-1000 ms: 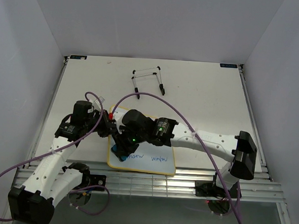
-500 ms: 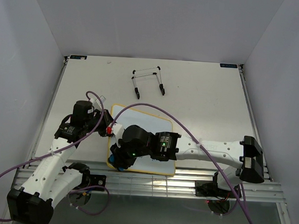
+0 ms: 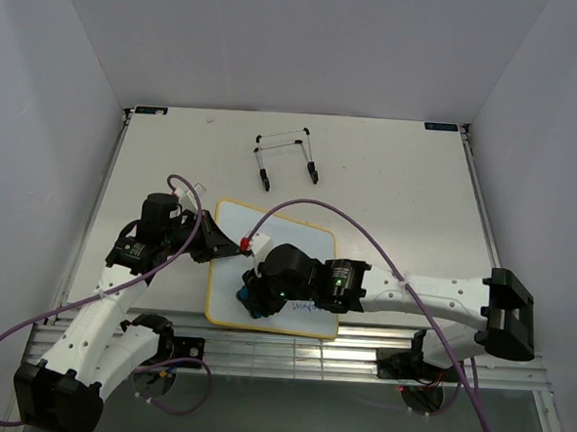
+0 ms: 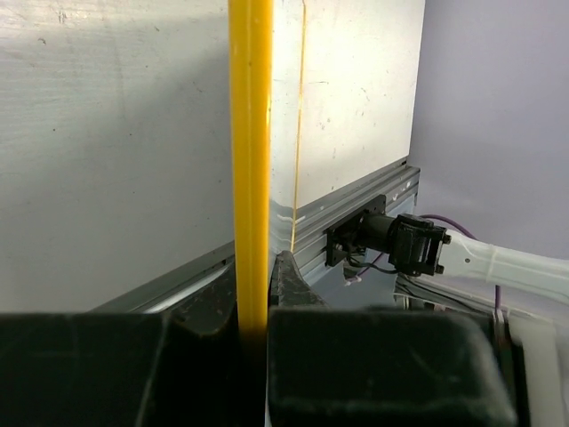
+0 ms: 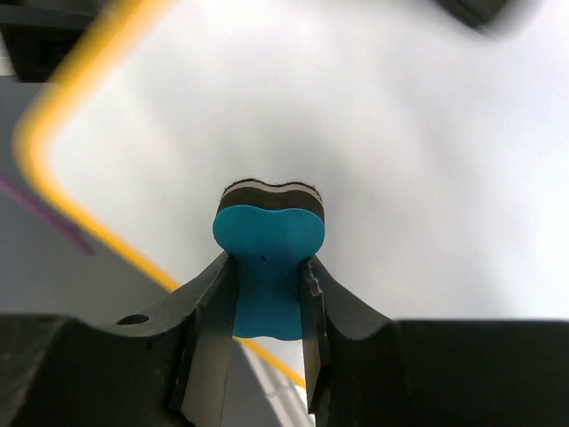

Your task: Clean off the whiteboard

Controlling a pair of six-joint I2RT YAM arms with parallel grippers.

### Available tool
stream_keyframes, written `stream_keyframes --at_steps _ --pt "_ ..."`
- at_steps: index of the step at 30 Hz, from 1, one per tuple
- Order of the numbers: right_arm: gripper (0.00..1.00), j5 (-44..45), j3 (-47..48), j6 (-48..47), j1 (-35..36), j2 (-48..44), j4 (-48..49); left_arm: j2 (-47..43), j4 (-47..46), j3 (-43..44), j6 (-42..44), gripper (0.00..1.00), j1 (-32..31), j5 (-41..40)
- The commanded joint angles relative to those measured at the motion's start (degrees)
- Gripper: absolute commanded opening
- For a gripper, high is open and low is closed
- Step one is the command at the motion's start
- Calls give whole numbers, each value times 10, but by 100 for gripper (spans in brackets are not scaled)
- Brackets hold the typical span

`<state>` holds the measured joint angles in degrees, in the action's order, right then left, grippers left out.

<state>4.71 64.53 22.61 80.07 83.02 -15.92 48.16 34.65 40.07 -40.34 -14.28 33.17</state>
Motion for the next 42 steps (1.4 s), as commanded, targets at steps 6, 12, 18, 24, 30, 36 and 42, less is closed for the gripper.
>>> stream_keyframes --at_steps 6,12,18,24,30,36,42 --pt "8 23 -182 11 -110 -44 -2 1 7 -4 79 0 0 -200" --pt "8 -41 -137 29 -92 -58 36 1 8 -3 79 0 0 -200" --pt "8 -104 -29 34 16 -4 91 3 8 -3 78 0 0 -200" --pt "8 -95 108 3 54 76 65 2 8 -4 77 0 0 -202" --pt "8 -54 110 -2 -9 102 10 5 8 -3 78 0 0 -201" --pt "8 -49 -32 10 -118 60 12 10 7 -3 80 0 0 -197" --pt "8 -19 -215 19 -207 17 -1 5 7 -3 80 0 0 -197"
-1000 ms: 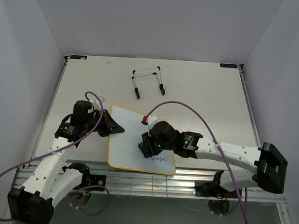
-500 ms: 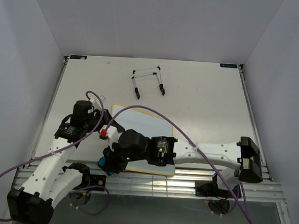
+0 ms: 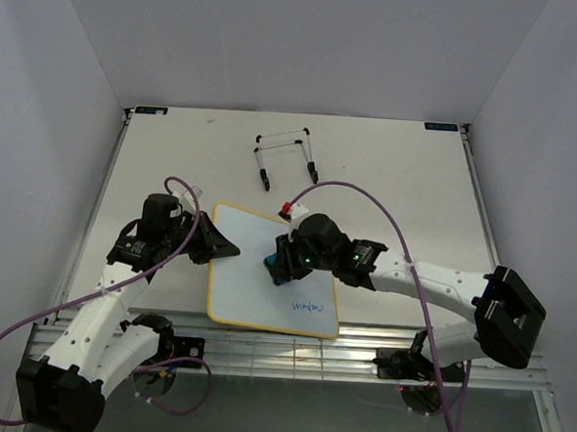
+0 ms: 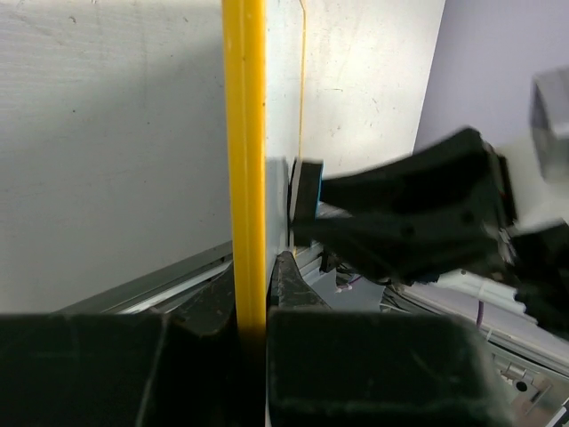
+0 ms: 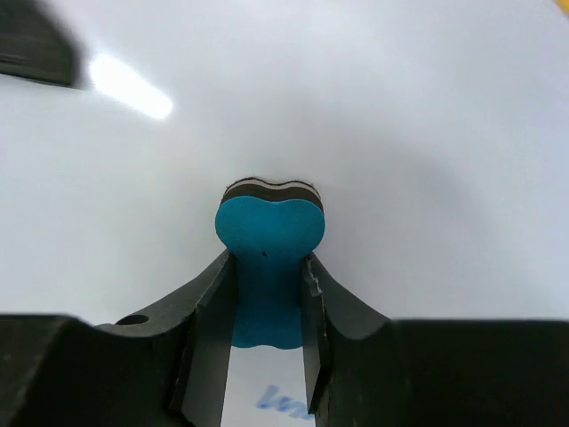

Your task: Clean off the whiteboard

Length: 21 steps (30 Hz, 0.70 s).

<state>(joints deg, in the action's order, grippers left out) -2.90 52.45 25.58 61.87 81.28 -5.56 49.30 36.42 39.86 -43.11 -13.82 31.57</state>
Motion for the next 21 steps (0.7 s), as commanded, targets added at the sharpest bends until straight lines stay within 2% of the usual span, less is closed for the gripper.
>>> stream_keyframes --at_steps 1,4,5,8,9,14,16,19,21 --pt "8 57 -112 -8 -39 32 -105 -5 -13 -1 108 0 -4 -181" --pt "8 38 -140 -7 -69 20 -100 -3 -12 -1 108 0 -4 -180" --pt "8 2 -135 -7 -68 19 -97 -3 -13 -1 108 0 -5 -179" --pt "8 -77 -94 15 -35 16 -53 -5 -14 -3 107 0 -4 -180" --pt "8 -88 -54 18 5 18 -44 -4 -13 -2 107 0 -4 -182" --pt "8 -100 106 9 152 70 -49 -9 -10 -2 104 0 -4 -187" --pt "8 -102 147 9 178 85 -47 -10 -9 -2 105 0 -5 -189" --pt "8 -108 135 17 194 95 -22 -11 -9 -2 103 0 -4 -190" --pt "8 -59 115 24 187 93 -36 -12 -8 -2 103 0 -4 -190"
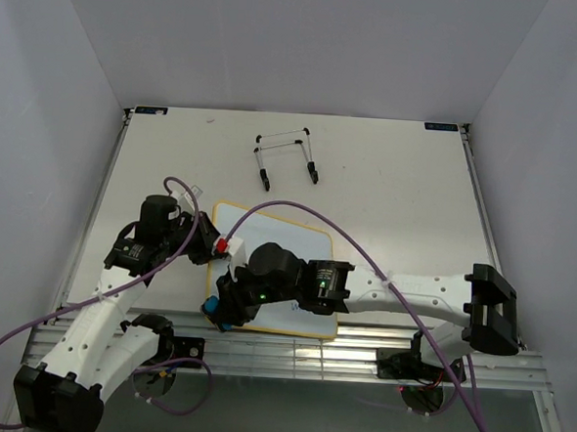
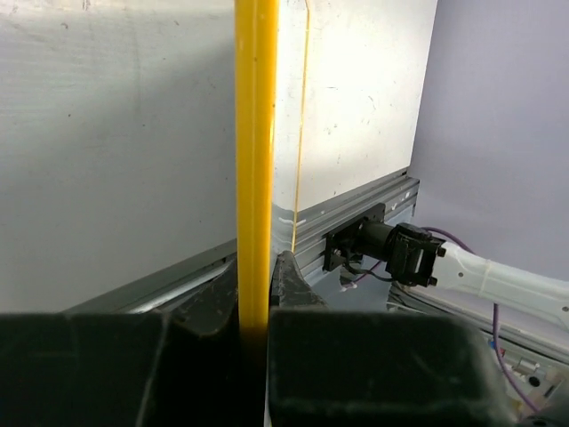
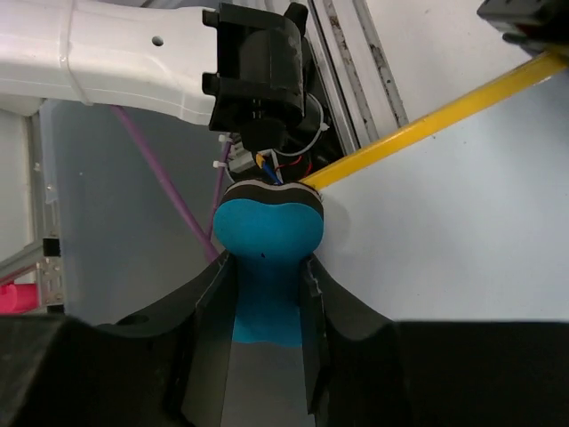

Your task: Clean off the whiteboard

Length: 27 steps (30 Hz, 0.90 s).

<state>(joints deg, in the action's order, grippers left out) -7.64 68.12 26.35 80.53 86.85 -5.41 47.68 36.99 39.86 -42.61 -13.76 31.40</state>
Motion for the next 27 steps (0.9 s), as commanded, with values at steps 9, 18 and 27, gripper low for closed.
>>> stream_keyframes --at_steps 9,18,27 --pt "8 60 -291 68 -118 -70 -57 -7 -4 1 87 0 -6 -219" --pt "8 28 -428 44 -288 -138 -62 -3 4 3 81 0 -5 -237" --pt "8 6 -463 48 -316 -142 -79 -5 11 6 74 0 -5 -256"
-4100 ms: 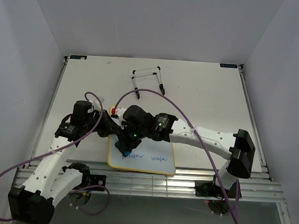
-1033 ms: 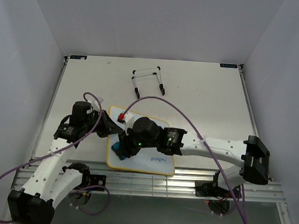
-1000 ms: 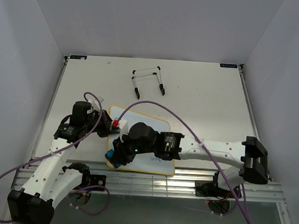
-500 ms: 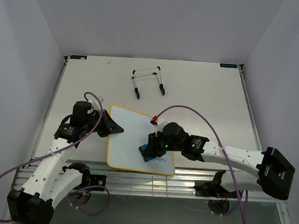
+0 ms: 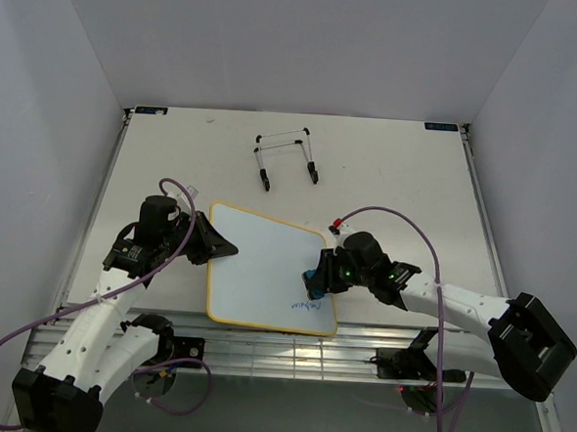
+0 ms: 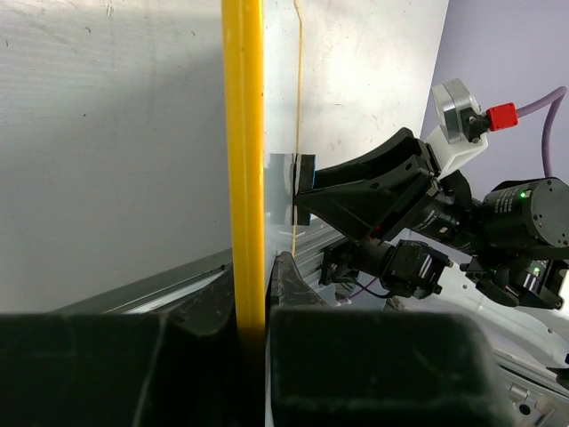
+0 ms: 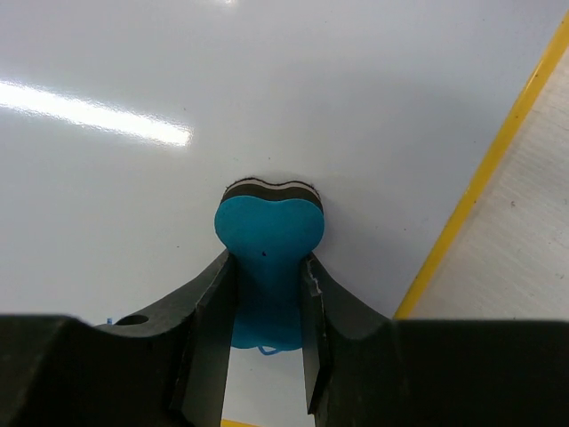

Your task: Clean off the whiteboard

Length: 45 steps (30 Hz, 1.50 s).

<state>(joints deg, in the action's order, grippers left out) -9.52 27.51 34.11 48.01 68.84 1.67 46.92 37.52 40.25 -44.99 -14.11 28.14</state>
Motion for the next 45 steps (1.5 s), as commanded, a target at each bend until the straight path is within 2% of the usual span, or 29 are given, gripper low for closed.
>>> stream_keyframes --at_steps 1,7,12,17,22,26,31,35,39,42,45 --pt "8 17 -58 -27 9 28 -152 2 5 2 97 0 -1 -223" --pt "8 -97 -69 9 40 -90 -77 7 3 1 99 0 -1 -217" --pt "8 -100 -4 27 76 -134 -81 5 3 1 99 0 -2 -216" --pt "8 -69 52 30 125 -97 -64 5 3 1 99 0 -1 -215" --pt "8 -38 124 20 168 -20 -45 4 1 0 100 0 -1 -212" --pt "8 11 164 7 187 22 -71 12 0 1 103 0 -2 -209" --pt "8 75 110 27 179 9 -108 10 1 0 102 0 -1 -210" --pt "8 59 11 49 140 -22 -104 14 -1 1 103 0 -1 -208" --pt "8 36 -84 54 61 -33 -108 10 -1 0 103 0 -1 -208" --pt "8 26 -110 50 16 -21 -117 6 -1 0 102 0 -1 -208" --pt "8 23 -104 38 8 1 -125 9 -2 0 103 0 -1 -207"
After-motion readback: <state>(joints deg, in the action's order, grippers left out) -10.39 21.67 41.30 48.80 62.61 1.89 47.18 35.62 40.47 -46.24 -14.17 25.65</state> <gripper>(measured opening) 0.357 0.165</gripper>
